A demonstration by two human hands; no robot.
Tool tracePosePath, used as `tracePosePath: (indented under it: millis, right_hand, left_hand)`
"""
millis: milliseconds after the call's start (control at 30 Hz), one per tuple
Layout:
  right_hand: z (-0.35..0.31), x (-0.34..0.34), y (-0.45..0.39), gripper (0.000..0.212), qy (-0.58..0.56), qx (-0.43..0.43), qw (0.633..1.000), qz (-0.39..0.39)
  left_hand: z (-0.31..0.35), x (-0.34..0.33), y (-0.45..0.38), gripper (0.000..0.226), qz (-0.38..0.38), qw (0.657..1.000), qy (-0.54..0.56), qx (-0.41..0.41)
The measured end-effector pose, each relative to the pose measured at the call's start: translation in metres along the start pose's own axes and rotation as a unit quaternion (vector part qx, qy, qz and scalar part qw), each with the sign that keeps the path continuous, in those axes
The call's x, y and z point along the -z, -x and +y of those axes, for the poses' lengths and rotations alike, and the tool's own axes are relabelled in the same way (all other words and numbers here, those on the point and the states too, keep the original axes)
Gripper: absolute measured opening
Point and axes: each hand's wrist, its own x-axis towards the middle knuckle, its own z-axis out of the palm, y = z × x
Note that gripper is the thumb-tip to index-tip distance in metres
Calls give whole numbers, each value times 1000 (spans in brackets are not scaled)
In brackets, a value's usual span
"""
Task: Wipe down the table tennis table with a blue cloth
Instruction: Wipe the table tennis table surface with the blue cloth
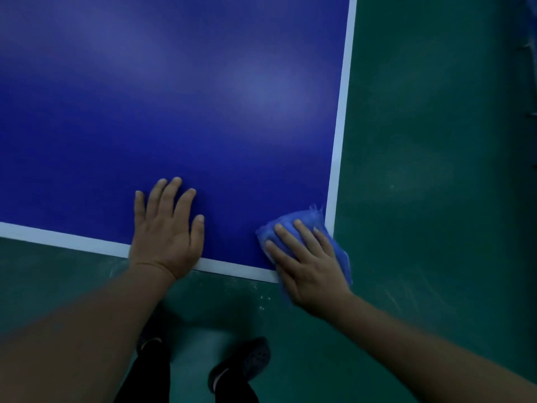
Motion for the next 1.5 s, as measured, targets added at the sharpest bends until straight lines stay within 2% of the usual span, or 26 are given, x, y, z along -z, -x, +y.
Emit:
tracePosePath:
  millis: [100, 167, 267, 300, 367, 467, 533, 567, 600, 667, 733, 767, 800, 833, 933, 967, 1000, 1067, 1133, 1300, 1400, 1500]
  right_hand:
    - [33, 13, -18, 49, 16, 42, 999, -26]
    - [62, 24, -73, 53, 38, -49, 998, -4]
    - [84, 38, -145, 50, 9, -246, 967, 61]
    - [78, 38, -158, 51, 12, -268, 961, 69]
    - [44, 27, -164, 53, 33, -208, 976, 63]
    - [-9, 10, -128, 52, 19, -3, 1000, 17]
    - [2, 14, -113, 50, 10, 81, 996, -19]
    - [20, 18, -116, 49, 23, 95, 995, -16]
    - [40, 23, -123, 50, 37, 73, 997, -11]
    - [75, 35, -148, 50, 35, -70, 997, -5]
    - [83, 42, -174, 51, 5, -238, 971, 21]
    - [74, 41, -187, 52, 0, -280, 960, 31]
    - [59, 40, -198, 53, -1, -276, 961, 32]
    - [44, 39, -207, 55, -1, -229, 973, 29]
    - [35, 38, -215, 52, 18, -11, 1000, -13]
    - [50, 42, -220, 50, 20, 13, 1000, -18]
    - [69, 45, -223, 49, 21, -11, 1000, -15]
    - [102, 51, -223, 48, 19, -117, 993, -3]
    - [117, 52, -215, 50, 19, -159, 987, 9]
    - [74, 43, -211, 52, 29, -64, 997, 7]
    - [19, 35, -262, 51, 21, 11, 1000, -5]
    - [-33, 33, -347, 53, -22, 38, 999, 14]
  left_hand:
    - [1, 1, 0, 60, 0, 1000, 1, 2]
    - [2, 1, -1, 61, 0, 1000, 6, 3]
    - [1, 2, 0, 61, 5, 1000, 3, 0]
    - [1, 2, 0, 61, 5, 1000, 3, -2]
    - [1, 3, -1, 61, 4, 1000, 6, -1]
    - [3, 3, -1, 62, 8, 1000, 8, 1]
    - [3, 3, -1, 62, 14, 1000, 11, -1]
    - [3, 3, -1, 62, 15, 1000, 14, 0]
    - [2, 3, -1, 62, 14, 1000, 15, 0]
    - [4, 4, -1, 62, 6, 1000, 8, 4]
    - [8, 7, -1, 63, -8, 1000, -5, 13]
    - [9, 8, -1, 63, -12, 1000, -9, 19]
    - [9, 9, -1, 63, -12, 1000, -12, 23]
    - [10, 11, -1, 62, -9, 1000, -12, 24]
    - [14, 14, -10, 61, 18, 999, 6, 39]
    - [16, 15, -19, 59, 30, 998, 14, 50]
    - [19, 17, -31, 59, 41, 997, 20, 65]
    - [23, 22, -60, 59, 60, 993, 33, 97]
    - [23, 25, -87, 60, 60, 990, 45, 119]
    - [12, 14, -100, 57, 36, 990, 22, 132]
    - [10, 10, -100, 56, 61, 987, 33, 146]
    - [10, 9, -102, 55, 81, 983, 40, 159]
